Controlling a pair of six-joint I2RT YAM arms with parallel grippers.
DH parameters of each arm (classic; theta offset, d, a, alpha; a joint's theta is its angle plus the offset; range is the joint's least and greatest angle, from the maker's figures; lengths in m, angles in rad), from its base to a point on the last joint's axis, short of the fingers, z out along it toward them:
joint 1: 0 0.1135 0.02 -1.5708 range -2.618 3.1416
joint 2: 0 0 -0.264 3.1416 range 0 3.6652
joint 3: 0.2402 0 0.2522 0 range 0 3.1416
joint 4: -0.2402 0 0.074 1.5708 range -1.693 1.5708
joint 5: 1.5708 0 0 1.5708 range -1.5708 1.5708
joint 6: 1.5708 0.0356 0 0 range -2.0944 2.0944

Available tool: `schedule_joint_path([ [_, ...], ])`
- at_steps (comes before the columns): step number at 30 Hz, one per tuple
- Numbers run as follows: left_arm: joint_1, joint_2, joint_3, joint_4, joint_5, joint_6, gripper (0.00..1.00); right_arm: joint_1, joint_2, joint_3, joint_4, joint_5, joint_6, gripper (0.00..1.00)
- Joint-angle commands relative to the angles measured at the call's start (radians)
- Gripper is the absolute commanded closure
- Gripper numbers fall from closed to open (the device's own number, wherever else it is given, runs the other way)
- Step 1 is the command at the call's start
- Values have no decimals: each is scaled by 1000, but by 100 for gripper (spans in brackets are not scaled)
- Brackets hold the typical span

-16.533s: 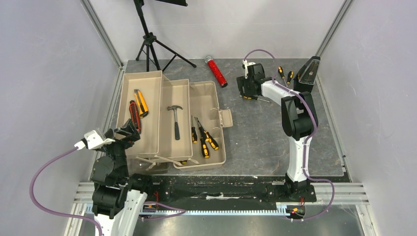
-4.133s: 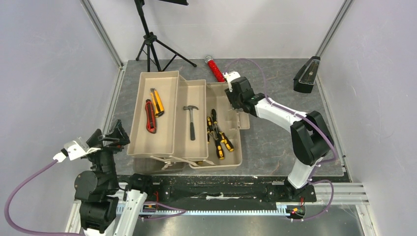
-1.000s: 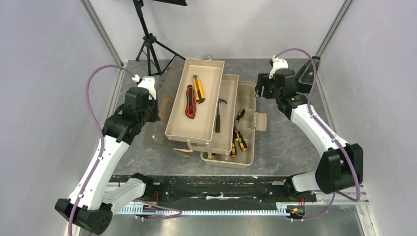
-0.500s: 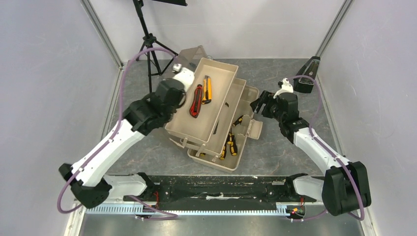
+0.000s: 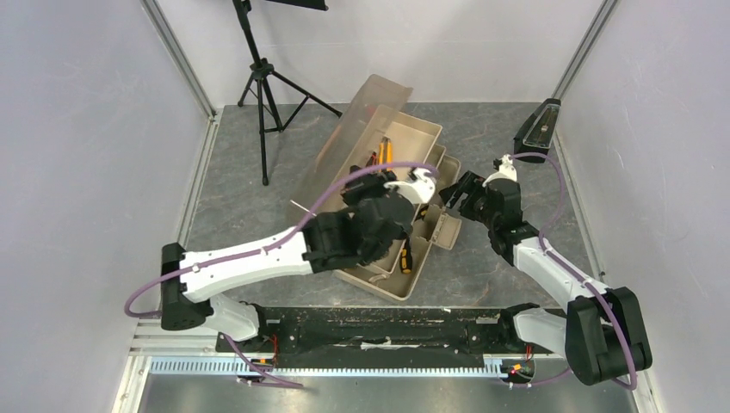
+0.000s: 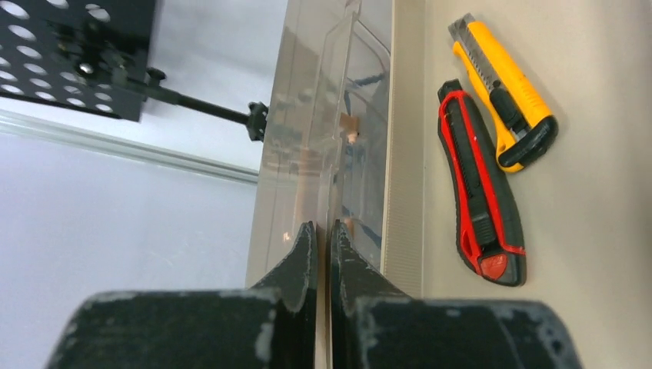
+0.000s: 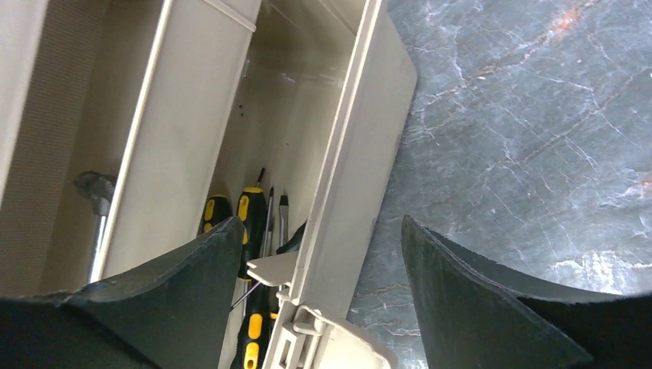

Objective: Pack the tool kit

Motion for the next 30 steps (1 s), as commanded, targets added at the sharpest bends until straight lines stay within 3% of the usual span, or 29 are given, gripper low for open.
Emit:
schedule_joint_path([
  [1,-112,25,44,437,-196,233,93,-2,-20,-37,72,69,22,23],
  [8,-225,106,50,532,-226,239,81,-5,5,-47,143,64,-12,21],
  [20,-291,229,104,516,-194,204,84,-5,126,-48,231,-75,-30,25],
  [28,-295,274,278,123,-32,-199,84,-5,132,-50,232,-68,-57,25],
  [30,-295,277,309,61,18,-273,80,-6,139,-45,232,-75,-63,25],
])
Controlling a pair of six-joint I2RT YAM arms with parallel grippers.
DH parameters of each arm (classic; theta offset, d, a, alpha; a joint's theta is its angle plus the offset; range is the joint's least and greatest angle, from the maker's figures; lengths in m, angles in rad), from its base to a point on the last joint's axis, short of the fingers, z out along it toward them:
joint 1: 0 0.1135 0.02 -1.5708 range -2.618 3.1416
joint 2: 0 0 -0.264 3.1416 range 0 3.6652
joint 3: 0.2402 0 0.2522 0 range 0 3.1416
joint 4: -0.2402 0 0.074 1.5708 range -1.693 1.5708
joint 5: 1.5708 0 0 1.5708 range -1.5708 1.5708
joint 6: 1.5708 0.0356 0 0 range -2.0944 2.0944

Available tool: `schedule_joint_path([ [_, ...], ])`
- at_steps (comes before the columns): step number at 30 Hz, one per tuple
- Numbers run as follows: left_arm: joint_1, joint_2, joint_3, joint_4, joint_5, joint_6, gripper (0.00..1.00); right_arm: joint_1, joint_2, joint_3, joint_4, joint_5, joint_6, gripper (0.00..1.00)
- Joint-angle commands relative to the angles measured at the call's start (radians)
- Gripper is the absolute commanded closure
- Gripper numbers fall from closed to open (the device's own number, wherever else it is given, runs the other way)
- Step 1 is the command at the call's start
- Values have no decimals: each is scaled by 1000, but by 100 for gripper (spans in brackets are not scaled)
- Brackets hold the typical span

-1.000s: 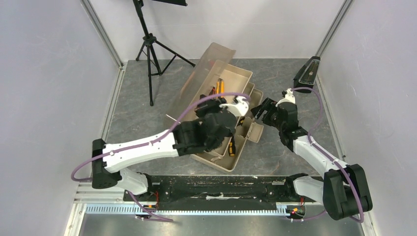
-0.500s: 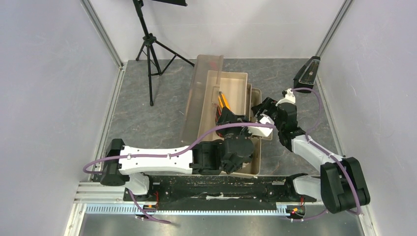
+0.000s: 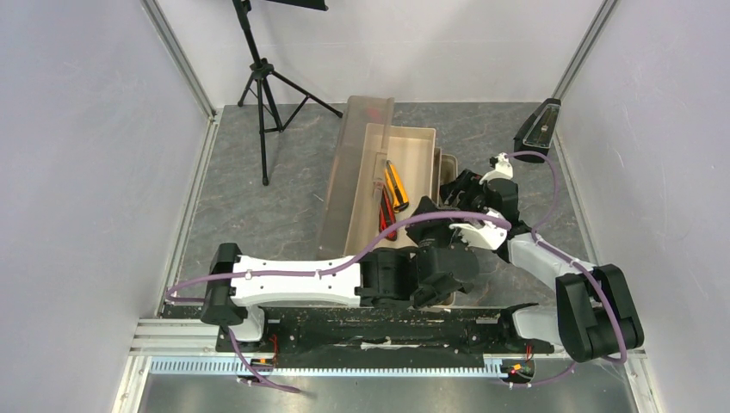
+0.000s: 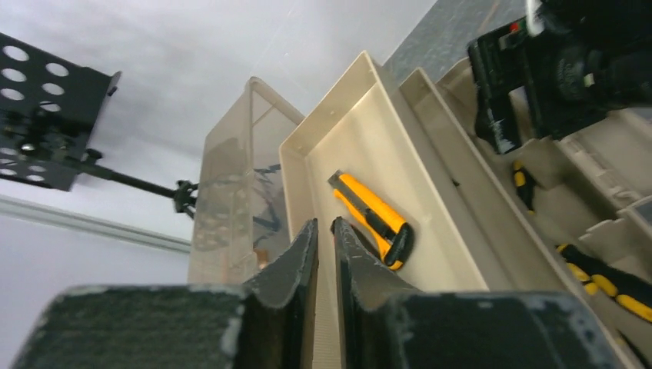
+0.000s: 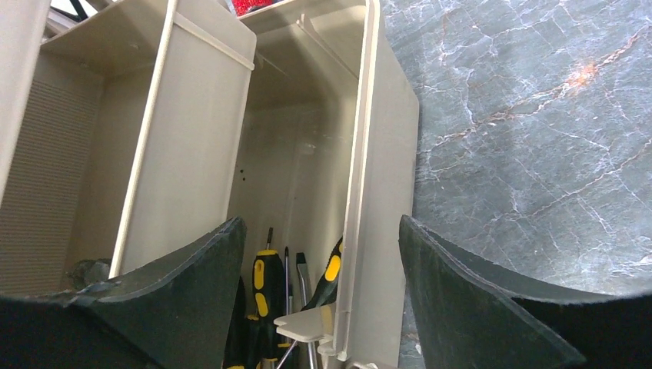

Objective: Pack the tool kit

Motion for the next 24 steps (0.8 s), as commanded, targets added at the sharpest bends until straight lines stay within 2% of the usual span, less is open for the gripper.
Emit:
schedule_joint_path([
  [1,-6,-15,135,-210,140,-308,77,7,23,4,-5,-43,-11,25],
  [7,29,-106,267,-339,221,-438,55,7,9,22,-27,-44,-50,25],
  [11,213,-218,309,-489,421,-628,45,7,6,53,-60,-49,-84,24],
  [16,540,-407,103,-478,692,-805,38,5,-4,89,-93,-55,-117,24],
  [19,660,-504,-26,-423,784,-857,34,4,-13,123,-125,-51,-145,23],
  [24,813,-551,-195,-343,1026,-979,29,-11,-38,209,-197,-25,-193,21],
])
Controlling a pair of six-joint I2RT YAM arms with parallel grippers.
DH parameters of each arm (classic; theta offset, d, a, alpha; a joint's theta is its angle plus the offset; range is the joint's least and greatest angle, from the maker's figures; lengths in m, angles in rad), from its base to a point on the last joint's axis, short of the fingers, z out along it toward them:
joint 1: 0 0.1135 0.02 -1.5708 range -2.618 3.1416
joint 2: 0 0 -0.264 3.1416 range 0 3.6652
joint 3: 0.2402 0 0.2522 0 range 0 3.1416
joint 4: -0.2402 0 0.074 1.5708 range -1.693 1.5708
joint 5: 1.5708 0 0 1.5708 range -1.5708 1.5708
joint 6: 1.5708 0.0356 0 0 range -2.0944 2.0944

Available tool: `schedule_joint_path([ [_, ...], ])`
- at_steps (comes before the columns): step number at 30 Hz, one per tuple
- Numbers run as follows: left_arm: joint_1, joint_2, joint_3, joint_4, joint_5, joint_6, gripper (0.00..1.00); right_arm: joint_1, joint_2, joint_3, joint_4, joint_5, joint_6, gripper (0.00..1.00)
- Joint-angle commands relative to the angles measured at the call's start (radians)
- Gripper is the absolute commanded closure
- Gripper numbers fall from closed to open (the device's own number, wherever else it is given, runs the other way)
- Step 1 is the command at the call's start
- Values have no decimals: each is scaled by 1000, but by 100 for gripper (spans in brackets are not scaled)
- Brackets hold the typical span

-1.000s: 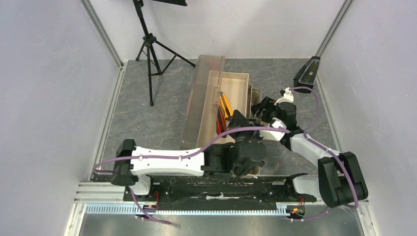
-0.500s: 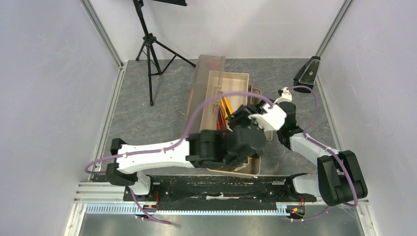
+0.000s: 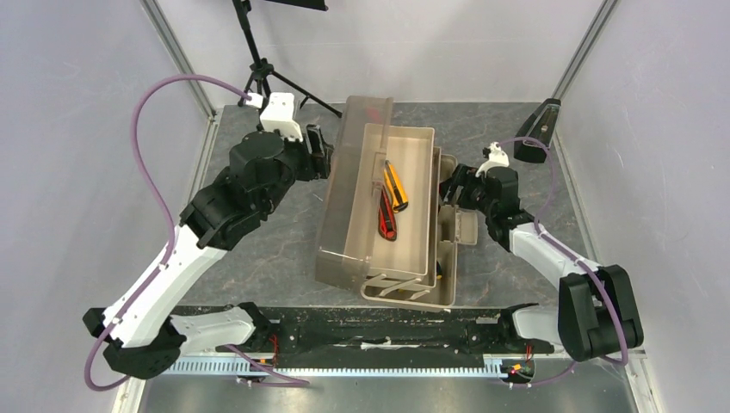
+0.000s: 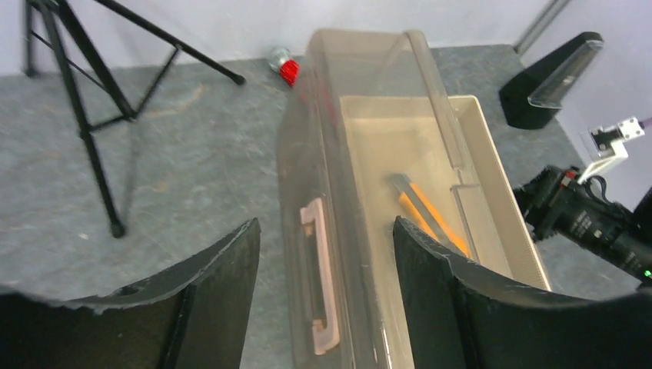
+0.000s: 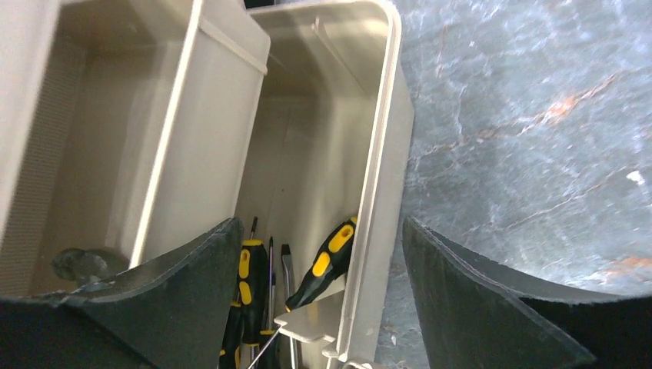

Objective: Pack the tool kit

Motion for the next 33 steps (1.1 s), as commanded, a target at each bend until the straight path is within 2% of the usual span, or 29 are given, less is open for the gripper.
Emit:
schedule_joint_path([
  [1,96,9,-129,97,293,-195,29,-9,-55,123,-55,29,-75,21],
  [5,140,19,-211,179,429,-269,27,-16,-100,158,-132,158,-108,19],
  [10,142,59,-231,245,574,-327,27,-22,-160,123,-183,324,-104,18],
  [13,141,79,-235,294,660,-364,28,-25,-195,84,-181,364,-83,17],
  [20,131,108,-232,370,763,-420,28,-27,-239,54,-192,430,-83,17],
  [28,72,170,-197,372,807,-407,28,-28,-280,62,-219,476,-101,15],
  [30,70,173,-199,355,788,-397,28,-32,-284,68,-224,480,-113,15],
  [33,70,155,-206,293,685,-360,28,-38,-286,78,-228,444,-128,15],
])
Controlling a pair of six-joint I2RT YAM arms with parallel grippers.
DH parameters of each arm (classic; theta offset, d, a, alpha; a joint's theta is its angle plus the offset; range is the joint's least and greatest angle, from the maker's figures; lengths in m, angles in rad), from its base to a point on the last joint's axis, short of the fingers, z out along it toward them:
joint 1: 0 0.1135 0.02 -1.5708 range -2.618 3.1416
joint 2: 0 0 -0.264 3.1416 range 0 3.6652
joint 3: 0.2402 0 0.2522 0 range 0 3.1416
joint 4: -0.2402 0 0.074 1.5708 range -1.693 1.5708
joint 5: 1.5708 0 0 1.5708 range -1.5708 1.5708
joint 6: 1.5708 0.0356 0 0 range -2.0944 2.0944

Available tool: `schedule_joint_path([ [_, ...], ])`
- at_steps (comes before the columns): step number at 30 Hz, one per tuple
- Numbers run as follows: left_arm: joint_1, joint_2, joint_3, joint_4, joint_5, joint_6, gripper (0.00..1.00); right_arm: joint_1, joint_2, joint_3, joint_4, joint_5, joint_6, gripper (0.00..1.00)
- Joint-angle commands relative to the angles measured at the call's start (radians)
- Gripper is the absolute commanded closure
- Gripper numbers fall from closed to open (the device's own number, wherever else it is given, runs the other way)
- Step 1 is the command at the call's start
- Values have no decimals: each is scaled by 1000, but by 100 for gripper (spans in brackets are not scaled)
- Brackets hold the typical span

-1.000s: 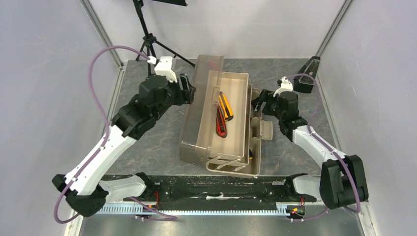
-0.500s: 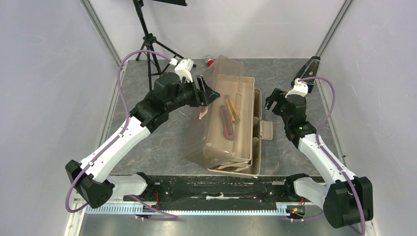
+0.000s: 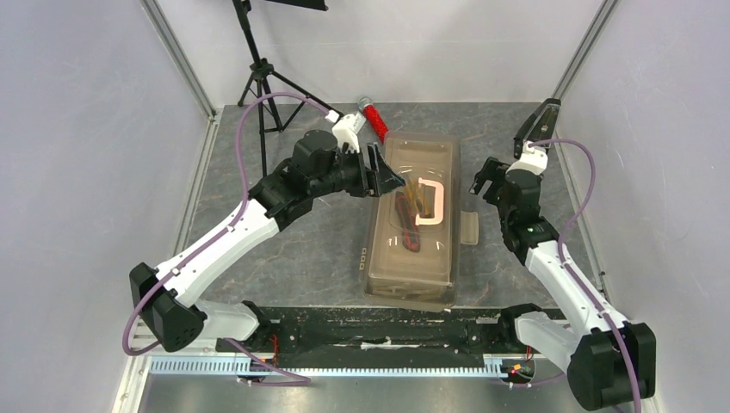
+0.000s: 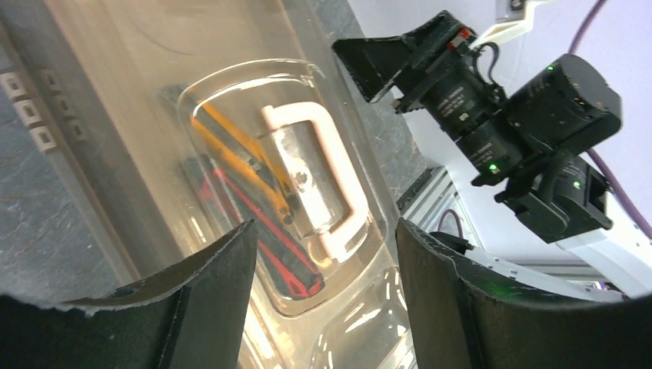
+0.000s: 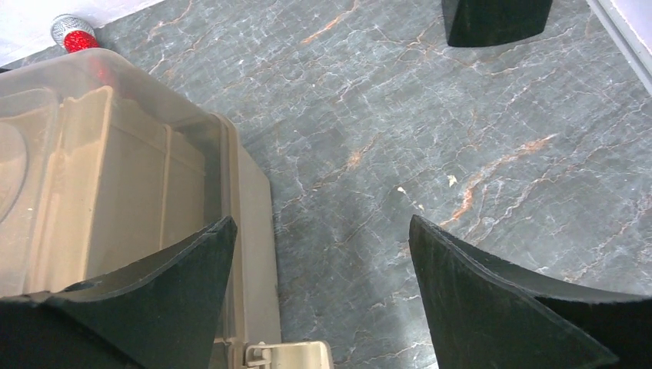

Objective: Pack the tool kit

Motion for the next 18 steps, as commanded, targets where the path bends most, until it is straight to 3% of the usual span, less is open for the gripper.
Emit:
schedule_joint_path([
  [1,0,-25,21,-60,-117,36,27,-10,-16,29,7,-34,-37,15],
  [4,4,-21,0,-119,-207,52,25,-10,27,51,1,-170,-50,18],
  [9,10,15,-81,-76,-194,15,25,13,67,39,1,-349,-54,23],
  [13,17,53,-109,-55,-206,3,25,111,94,41,1,-343,-45,23],
  [18,52,52,-133,-108,-319,31,28,262,154,59,25,-257,3,23],
])
